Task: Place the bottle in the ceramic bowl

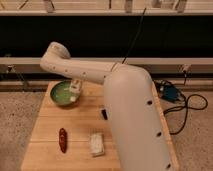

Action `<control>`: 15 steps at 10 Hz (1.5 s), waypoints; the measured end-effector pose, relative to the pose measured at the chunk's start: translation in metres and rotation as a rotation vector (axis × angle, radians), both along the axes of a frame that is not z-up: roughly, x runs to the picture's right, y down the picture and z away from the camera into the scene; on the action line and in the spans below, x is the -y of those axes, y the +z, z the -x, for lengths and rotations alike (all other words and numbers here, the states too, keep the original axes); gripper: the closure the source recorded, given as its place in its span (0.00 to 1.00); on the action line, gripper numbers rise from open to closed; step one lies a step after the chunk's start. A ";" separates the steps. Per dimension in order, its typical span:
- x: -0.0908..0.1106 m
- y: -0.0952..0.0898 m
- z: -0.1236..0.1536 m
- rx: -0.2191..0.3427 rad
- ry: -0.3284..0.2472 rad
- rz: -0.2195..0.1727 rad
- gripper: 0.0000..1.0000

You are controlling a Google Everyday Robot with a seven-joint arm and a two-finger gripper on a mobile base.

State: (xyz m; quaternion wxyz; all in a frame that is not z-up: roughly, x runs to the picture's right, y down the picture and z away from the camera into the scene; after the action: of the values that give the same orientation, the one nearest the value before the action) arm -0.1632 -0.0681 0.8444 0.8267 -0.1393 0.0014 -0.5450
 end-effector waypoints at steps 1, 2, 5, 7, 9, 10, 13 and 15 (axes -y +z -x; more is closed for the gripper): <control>0.001 0.000 0.004 -0.001 -0.001 -0.004 0.99; 0.002 0.000 0.007 -0.002 -0.003 -0.007 0.99; 0.005 0.001 0.013 -0.009 -0.004 -0.015 0.93; 0.006 0.002 0.020 -0.003 -0.011 -0.017 0.74; 0.007 0.002 0.018 -0.006 -0.011 -0.019 0.63; 0.008 0.002 0.020 -0.006 -0.011 -0.021 0.50; 0.010 0.002 0.022 -0.006 -0.011 -0.024 0.22; 0.011 0.001 0.023 -0.006 -0.011 -0.026 0.20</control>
State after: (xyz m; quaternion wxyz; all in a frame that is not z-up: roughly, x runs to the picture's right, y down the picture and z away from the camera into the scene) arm -0.1858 -0.0793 0.8456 0.8256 -0.1302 0.0120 -0.5489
